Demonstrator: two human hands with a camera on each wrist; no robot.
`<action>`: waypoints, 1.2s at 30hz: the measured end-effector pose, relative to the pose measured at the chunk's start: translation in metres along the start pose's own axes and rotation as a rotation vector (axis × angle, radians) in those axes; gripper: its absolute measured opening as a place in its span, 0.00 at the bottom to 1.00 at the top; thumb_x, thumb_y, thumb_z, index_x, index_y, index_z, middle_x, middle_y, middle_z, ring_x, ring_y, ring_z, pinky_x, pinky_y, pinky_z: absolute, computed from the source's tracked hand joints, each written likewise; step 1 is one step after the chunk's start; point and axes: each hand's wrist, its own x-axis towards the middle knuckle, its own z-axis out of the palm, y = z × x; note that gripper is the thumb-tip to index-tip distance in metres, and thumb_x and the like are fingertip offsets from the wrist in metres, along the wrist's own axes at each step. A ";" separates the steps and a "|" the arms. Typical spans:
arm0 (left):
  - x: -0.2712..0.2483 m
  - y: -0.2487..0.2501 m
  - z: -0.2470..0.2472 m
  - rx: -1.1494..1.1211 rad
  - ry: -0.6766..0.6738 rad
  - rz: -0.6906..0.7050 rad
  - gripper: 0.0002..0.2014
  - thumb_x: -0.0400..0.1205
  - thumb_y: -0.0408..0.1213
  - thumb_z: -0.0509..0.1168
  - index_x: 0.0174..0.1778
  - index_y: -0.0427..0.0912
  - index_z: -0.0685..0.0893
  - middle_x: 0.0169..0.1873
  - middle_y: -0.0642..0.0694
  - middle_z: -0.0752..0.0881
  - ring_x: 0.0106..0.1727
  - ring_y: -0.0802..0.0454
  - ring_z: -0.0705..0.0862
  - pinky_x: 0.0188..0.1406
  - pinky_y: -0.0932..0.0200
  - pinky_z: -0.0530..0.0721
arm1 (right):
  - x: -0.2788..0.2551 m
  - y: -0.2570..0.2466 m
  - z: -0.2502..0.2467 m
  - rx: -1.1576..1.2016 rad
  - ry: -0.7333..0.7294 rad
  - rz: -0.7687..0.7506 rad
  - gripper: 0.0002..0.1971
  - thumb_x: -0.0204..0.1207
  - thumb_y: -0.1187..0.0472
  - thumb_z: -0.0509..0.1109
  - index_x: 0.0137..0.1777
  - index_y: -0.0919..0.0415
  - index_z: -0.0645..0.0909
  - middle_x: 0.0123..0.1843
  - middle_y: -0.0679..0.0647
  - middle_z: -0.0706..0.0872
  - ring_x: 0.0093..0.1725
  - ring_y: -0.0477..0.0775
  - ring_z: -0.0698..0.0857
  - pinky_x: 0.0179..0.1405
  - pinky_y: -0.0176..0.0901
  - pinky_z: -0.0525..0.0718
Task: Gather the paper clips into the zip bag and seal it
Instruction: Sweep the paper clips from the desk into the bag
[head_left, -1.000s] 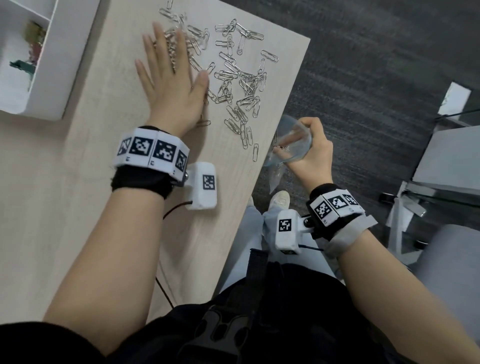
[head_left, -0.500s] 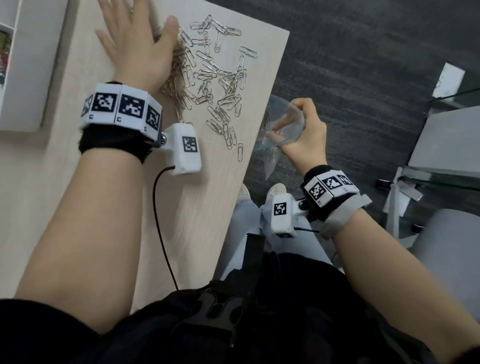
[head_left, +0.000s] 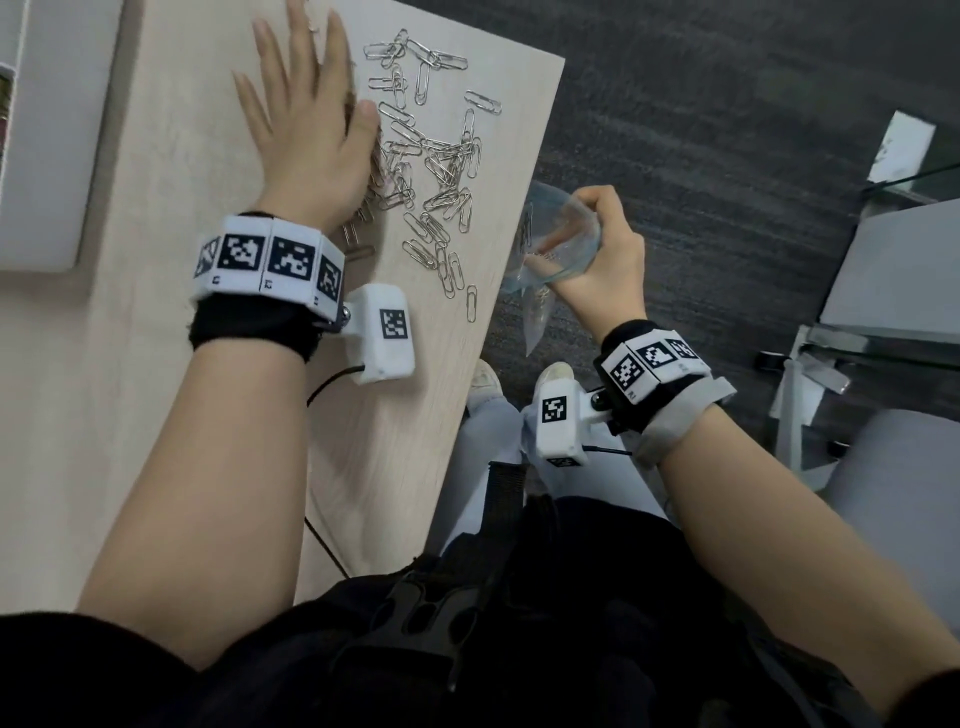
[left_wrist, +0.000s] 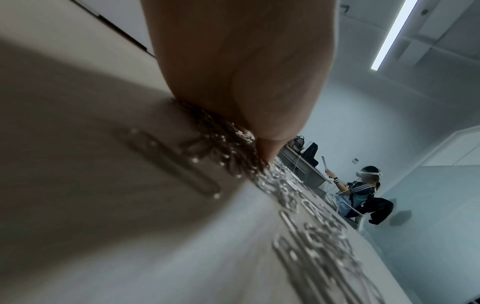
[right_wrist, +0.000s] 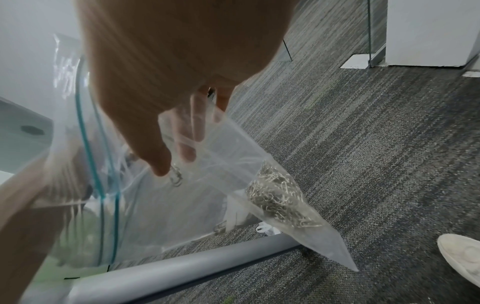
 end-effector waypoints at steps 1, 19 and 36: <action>-0.005 0.001 0.002 -0.010 -0.013 0.030 0.29 0.86 0.43 0.48 0.82 0.44 0.44 0.82 0.39 0.41 0.81 0.35 0.37 0.76 0.34 0.33 | 0.000 -0.001 0.000 0.001 -0.001 -0.003 0.24 0.59 0.45 0.78 0.51 0.50 0.72 0.43 0.53 0.89 0.41 0.58 0.91 0.46 0.59 0.88; 0.011 0.027 -0.001 -0.183 0.286 0.045 0.13 0.76 0.49 0.64 0.49 0.44 0.84 0.55 0.44 0.81 0.64 0.46 0.72 0.62 0.53 0.74 | -0.002 0.001 -0.005 -0.012 -0.007 0.018 0.25 0.59 0.42 0.76 0.52 0.48 0.71 0.42 0.56 0.91 0.43 0.57 0.90 0.48 0.57 0.88; 0.003 0.076 0.013 -0.136 0.166 0.301 0.08 0.78 0.43 0.66 0.49 0.48 0.86 0.54 0.48 0.82 0.62 0.46 0.73 0.59 0.55 0.67 | -0.008 0.003 -0.013 -0.019 0.009 -0.001 0.22 0.59 0.43 0.77 0.49 0.38 0.69 0.43 0.56 0.91 0.45 0.55 0.89 0.51 0.52 0.86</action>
